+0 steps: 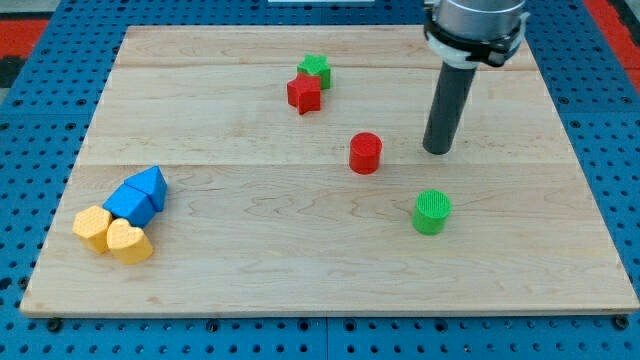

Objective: Push the green star diagonally left above the red star

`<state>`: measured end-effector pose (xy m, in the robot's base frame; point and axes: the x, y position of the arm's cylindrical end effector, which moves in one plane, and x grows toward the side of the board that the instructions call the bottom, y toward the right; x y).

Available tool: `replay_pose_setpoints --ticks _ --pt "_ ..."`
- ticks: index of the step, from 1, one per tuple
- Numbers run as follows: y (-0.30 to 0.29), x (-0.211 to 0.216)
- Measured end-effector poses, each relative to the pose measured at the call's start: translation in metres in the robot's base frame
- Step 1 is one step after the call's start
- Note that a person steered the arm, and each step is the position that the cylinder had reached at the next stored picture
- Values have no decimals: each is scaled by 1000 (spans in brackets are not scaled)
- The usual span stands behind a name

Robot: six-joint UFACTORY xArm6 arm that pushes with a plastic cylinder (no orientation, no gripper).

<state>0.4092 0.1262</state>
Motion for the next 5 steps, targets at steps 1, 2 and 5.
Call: replay_pose_setpoints --ticks 1,2,5 --pt "-49 -103" --pt "-68 -139" --pt "-160 -124"
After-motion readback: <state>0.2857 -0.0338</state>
